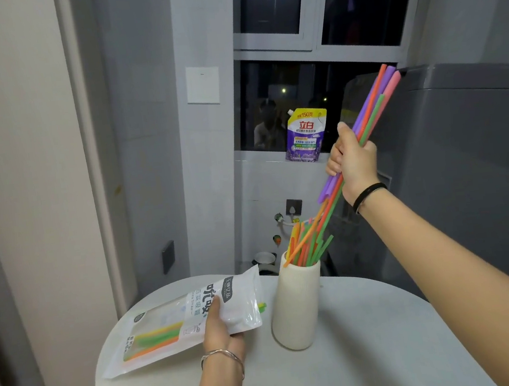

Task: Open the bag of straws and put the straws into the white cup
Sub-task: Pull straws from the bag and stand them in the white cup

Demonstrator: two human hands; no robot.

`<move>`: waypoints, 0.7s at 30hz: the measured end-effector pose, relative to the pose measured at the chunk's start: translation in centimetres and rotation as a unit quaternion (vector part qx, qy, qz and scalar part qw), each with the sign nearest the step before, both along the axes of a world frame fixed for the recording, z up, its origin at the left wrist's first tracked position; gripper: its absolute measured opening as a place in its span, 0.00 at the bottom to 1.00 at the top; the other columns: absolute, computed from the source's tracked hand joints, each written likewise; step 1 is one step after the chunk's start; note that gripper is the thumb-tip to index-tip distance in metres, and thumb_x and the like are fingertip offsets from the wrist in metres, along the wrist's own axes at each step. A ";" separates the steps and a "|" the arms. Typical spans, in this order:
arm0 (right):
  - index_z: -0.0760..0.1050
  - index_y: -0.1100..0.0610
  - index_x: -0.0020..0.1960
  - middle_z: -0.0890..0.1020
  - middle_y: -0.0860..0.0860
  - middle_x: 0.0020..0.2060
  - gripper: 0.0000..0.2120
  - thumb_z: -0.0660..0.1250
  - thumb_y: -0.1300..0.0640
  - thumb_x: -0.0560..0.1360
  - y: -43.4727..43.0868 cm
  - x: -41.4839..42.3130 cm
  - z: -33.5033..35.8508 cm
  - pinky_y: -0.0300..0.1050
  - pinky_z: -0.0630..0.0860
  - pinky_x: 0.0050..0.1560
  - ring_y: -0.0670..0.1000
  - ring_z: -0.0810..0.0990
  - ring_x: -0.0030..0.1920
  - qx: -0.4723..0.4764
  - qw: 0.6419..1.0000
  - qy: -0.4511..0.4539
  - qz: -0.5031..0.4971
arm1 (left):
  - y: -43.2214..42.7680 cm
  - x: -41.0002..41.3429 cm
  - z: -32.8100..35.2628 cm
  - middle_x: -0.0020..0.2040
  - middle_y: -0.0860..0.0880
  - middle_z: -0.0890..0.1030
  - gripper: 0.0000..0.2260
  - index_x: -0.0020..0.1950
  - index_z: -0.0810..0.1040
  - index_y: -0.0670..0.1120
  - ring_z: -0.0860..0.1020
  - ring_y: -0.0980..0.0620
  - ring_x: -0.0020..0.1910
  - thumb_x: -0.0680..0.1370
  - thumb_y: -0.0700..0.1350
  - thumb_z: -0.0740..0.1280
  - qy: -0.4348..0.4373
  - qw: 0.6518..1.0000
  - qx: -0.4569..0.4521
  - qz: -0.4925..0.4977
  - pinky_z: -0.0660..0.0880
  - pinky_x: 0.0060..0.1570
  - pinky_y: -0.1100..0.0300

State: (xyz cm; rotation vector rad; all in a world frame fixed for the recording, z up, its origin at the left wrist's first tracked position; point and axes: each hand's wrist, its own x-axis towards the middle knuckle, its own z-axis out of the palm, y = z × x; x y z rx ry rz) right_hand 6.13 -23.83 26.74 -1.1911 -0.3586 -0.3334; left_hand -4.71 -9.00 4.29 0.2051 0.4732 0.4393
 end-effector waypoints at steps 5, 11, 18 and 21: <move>0.64 0.55 0.33 0.67 0.45 0.16 0.17 0.61 0.51 0.78 -0.2 0.3 0.9 0.34 0.65 0.21 0.42 0.65 0.17 -0.016 1.000 -0.023 -0.009 | 0.0 0.1 0.0 0.51 0.48 0.79 0.21 0.75 0.68 0.46 0.78 0.49 0.46 0.81 0.40 0.62 0.001 1.000 0.004 -0.005 0.71 0.58 0.44; 0.63 0.55 0.32 0.65 0.44 0.16 0.18 0.61 0.52 0.78 0.7 -0.4 1.0 0.34 0.62 0.20 0.42 0.63 0.17 -0.030 0.999 -0.036 0.003 | -0.1 0.0 0.0 0.54 0.48 0.79 0.22 0.75 0.67 0.46 0.78 0.49 0.47 0.81 0.40 0.62 -0.001 1.000 0.004 -0.003 0.71 0.59 0.43; 0.63 0.55 0.34 0.65 0.47 0.20 0.17 0.62 0.51 0.78 2.5 -0.5 -1.4 0.33 0.64 0.20 0.42 0.63 0.17 -0.050 0.998 -0.003 0.026 | -0.3 -0.7 0.3 0.55 0.48 0.80 0.22 0.75 0.68 0.46 0.77 0.50 0.44 0.81 0.40 0.62 -0.004 1.000 0.008 -0.008 0.73 0.51 0.43; 0.63 0.55 0.33 0.64 0.48 0.21 0.18 0.61 0.51 0.78 2.9 0.0 -2.9 0.35 0.64 0.22 0.43 0.63 0.18 -0.062 0.997 0.013 0.032 | -0.2 -0.9 0.5 0.54 0.47 0.80 0.21 0.74 0.68 0.46 0.77 0.50 0.44 0.81 0.40 0.62 -0.005 1.000 0.010 -0.012 0.80 0.37 0.46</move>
